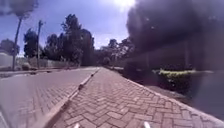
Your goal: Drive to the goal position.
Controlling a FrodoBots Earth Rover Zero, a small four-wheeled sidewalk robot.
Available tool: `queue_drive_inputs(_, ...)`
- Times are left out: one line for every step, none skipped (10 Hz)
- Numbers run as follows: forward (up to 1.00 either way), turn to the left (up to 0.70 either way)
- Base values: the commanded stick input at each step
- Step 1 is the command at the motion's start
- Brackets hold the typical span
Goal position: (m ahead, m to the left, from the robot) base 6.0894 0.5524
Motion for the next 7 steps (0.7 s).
queue_drive_inputs(0.7,0.0)
queue_drive_inputs(0.7,0.0)
queue_drive_inputs(0.7,0.0)
queue_drive_inputs(0.7,0.0)
queue_drive_inputs(0.7,0.0)
queue_drive_inputs(0.7,0.0)
queue_drive_inputs(0.7,0.0)
